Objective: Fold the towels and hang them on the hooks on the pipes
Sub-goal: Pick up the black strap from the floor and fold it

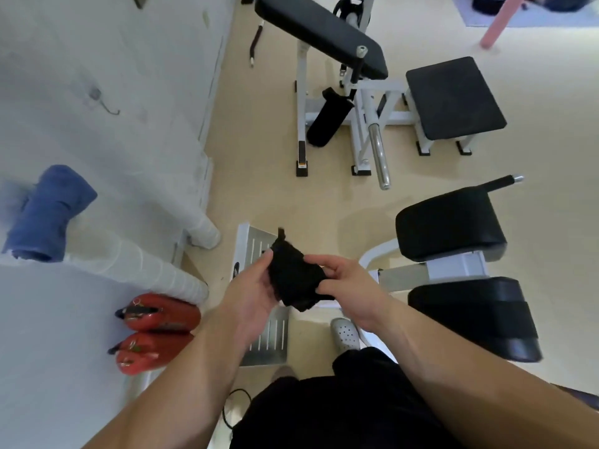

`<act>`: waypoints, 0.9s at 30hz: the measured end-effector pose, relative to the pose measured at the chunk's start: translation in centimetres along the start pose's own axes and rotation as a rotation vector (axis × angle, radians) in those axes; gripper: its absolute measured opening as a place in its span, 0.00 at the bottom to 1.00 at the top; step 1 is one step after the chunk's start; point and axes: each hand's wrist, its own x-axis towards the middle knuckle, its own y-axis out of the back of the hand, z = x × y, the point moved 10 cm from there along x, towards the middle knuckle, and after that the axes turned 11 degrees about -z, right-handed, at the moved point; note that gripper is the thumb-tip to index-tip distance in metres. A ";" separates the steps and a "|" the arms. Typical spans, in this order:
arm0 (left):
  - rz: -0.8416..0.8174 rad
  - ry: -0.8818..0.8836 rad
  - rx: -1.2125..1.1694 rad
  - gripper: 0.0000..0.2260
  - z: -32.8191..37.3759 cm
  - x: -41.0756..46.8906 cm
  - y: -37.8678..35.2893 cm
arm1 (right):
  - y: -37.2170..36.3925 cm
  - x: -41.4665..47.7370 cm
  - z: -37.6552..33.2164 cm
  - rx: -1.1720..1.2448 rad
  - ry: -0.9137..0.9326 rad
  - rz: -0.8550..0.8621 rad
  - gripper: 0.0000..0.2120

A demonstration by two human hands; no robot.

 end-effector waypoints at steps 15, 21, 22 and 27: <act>0.186 -0.015 0.465 0.06 -9.8 3.9 -15.1 | 20.2 -11.6 10.1 -0.041 -0.111 0.181 0.17; 0.167 0.046 0.719 0.05 -15.4 7.2 -23.7 | 38.2 -21.3 17.9 -0.084 -0.239 0.815 0.06; 0.144 0.043 0.765 0.06 -15.8 7.7 -25.3 | 40.1 -22.7 19.3 -0.087 -0.283 0.878 0.07; 0.091 0.073 0.936 0.07 -18.2 9.1 -30.3 | 43.0 -23.6 26.1 0.002 -0.487 0.748 0.28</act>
